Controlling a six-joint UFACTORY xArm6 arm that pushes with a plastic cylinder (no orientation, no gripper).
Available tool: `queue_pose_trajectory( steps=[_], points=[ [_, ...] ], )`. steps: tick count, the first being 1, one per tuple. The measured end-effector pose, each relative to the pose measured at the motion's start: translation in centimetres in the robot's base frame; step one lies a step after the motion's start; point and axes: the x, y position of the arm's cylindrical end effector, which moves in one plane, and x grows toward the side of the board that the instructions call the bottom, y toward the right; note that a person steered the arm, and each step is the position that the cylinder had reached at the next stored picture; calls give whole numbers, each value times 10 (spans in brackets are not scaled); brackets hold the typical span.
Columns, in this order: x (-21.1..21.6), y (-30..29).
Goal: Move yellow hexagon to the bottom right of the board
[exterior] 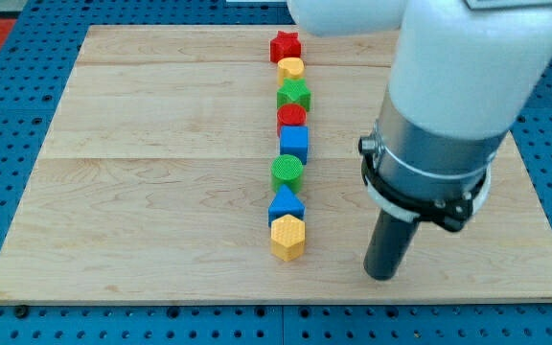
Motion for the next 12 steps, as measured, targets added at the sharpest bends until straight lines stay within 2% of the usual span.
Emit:
queue_pose_trajectory(
  steps=[1, 7, 12],
  points=[
    [19, 0],
    [20, -13],
    [17, -123]
  ],
)
